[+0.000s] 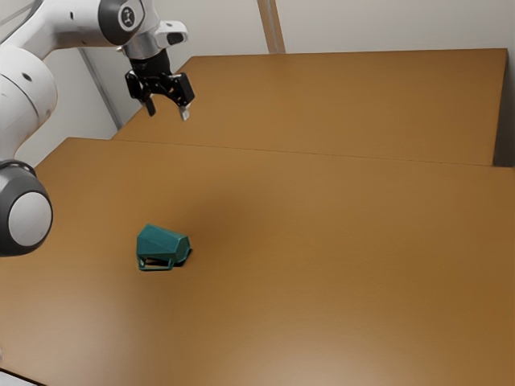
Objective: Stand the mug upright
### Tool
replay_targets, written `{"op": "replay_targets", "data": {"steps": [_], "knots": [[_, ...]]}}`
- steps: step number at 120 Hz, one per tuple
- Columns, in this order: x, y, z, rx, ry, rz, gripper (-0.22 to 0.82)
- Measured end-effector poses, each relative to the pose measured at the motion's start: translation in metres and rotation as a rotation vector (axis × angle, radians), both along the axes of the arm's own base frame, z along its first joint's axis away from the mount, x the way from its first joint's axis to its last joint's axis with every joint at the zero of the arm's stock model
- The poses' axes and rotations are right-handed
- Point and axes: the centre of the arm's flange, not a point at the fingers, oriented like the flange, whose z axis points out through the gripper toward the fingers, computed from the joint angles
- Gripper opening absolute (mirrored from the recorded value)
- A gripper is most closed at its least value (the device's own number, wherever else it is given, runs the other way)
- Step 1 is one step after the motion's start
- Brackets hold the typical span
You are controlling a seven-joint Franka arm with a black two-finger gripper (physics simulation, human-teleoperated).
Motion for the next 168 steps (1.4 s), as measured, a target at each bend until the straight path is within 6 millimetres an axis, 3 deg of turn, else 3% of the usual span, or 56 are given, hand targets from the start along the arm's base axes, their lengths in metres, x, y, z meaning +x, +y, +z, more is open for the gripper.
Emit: {"op": "replay_targets", "data": {"steps": [18,41,63,77,89,109,129,168], "knots": [[-0.003,0.007,0.0,-0.003,0.014,0.011,0.6],[-0.013,0.031,-0.003,-0.013,0.071,0.053,0.6],[-0.019,0.025,-0.003,-0.024,0.102,0.046,0.6],[-0.043,0.035,-0.005,-0.046,0.14,0.064,0.6],[-0.083,0.044,-0.036,-0.093,0.211,0.087,0.6],[-0.132,0.103,-0.072,-0.166,0.238,0.198,0.6],[-0.146,0.151,-0.1,-0.228,0.21,0.239,0.6],[-0.161,0.18,-0.179,-0.465,0.208,0.247,0.6]]}}
